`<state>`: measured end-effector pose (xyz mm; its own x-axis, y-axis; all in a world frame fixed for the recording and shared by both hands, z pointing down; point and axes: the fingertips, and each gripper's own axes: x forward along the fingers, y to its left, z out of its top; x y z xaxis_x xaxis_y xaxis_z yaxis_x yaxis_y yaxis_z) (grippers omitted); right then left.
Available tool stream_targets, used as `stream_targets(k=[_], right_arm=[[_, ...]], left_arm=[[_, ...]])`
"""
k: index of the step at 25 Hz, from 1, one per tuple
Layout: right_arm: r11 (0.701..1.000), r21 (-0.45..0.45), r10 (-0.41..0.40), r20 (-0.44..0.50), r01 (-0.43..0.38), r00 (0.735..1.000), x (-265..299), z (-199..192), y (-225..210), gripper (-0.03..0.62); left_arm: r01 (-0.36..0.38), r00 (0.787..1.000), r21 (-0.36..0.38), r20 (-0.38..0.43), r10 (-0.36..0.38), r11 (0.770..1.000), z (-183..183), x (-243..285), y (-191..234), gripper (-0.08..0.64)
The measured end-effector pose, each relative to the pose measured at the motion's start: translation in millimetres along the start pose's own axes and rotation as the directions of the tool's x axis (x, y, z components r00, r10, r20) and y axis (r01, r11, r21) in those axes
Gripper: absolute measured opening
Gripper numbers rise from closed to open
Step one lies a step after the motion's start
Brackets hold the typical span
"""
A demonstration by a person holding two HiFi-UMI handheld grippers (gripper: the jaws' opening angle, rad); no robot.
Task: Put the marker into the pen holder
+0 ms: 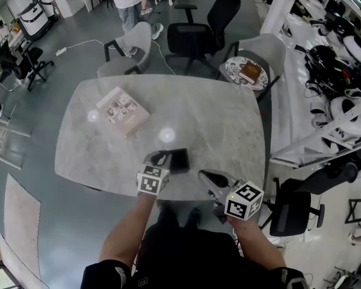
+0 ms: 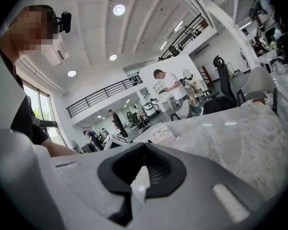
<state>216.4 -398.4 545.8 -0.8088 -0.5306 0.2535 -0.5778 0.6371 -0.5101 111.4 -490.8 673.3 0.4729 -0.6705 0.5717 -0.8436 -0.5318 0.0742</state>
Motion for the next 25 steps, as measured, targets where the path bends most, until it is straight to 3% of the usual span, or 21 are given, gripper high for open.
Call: stream_targets(k=[15,25], right_arm=[[1.0,0.013,-0.002,-0.006,0.002,1.0,-5.7,-8.7,2.3,0.003],[1.0,0.005,0.009,0.009,-0.009,1.0,-12.6,-6.2,5.5,0.003]], left_arm=[[0.001,0.999,0.005,-0.034,-0.001,1.0,-6.4,-1.8,0.7,0.084],[-0.013,1.0,-0.002,0.004,0.013,1.0,2.2,-19.0,-4.6,0.101]])
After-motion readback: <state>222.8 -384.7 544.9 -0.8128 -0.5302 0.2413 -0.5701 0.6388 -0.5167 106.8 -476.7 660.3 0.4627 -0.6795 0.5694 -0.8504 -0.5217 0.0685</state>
